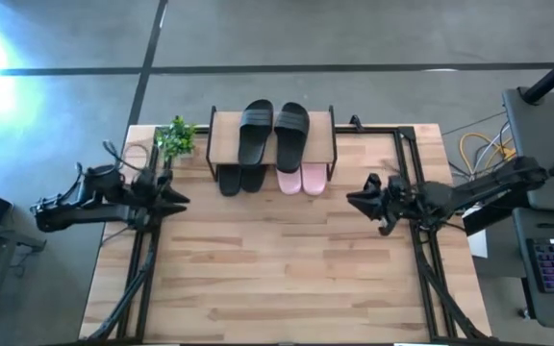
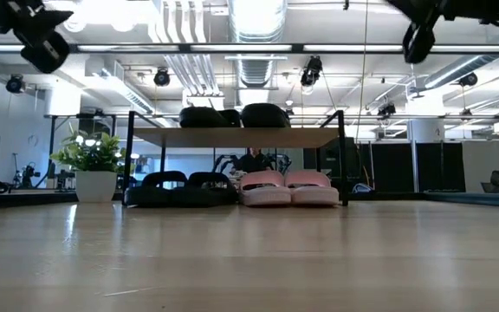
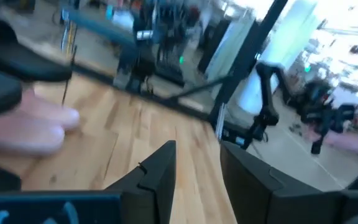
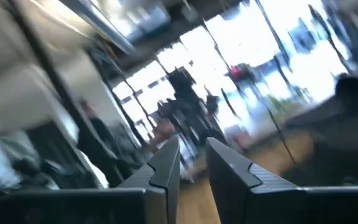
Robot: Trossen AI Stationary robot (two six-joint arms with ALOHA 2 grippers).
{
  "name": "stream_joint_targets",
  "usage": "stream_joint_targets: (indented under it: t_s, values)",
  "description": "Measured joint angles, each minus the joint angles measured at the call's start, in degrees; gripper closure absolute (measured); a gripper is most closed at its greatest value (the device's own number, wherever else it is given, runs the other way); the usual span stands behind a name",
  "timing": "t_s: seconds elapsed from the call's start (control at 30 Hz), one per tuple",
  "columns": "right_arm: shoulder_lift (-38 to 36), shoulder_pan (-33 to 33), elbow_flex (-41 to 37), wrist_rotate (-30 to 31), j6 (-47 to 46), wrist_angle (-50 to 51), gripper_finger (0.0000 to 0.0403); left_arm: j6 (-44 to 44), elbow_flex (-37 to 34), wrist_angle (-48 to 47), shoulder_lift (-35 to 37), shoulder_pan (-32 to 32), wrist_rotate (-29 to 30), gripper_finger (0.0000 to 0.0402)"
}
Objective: Pick and place slides into the shelf
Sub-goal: Return to Home Position
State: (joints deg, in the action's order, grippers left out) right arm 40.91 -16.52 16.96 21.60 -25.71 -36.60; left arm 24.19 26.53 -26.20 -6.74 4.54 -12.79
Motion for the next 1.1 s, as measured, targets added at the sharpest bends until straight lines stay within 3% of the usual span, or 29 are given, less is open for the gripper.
stream_joint_targets:
  t_s: [0.13, 0.27, 0.5, 0.63, 0.8, 0.97, 1.1]
  values:
    - [1.6, 0.03, -8.23, -1.71, 5.94, -17.69, 0.0334, -0.55, -3.06, 1.1, 5.74, -0.01, 4.46, 0.0291]
    - [2.93, 0.05, -12.83, 0.72, 6.29, -26.79, 0.0335, 0.92, -4.65, 1.58, 4.45, -0.03, 5.1, 0.0291]
    - [3.12, 0.05, -16.34, 1.04, 3.95, -24.97, 0.0335, 0.96, -9.72, 10.34, 5.11, -0.02, 2.87, 0.0291]
    - [3.0, 0.05, -16.48, -0.02, -8.32, -21.04, 0.0335, 0.93, -12.83, 14.78, 4.65, -0.03, 2.78, 0.0291]
    - [3.38, 0.29, -16.47, -0.74, 1.13, -20.18, 0.0335, 1.0, -18.62, 22.0, 5.15, -0.03, 2.81, 0.0291]
    - [3.39, 0.28, -16.47, -8.08, 6.13, -20.18, 0.0335, 2.39, -21.9, 25.21, 5.03, -0.03, 2.8, 0.0291]
    - [3.4, 0.43, -16.44, -8.73, 9.56, -17.74, 0.0335, 1.3, -24.81, 28.57, 5.18, -0.03, 2.88, 0.0291]
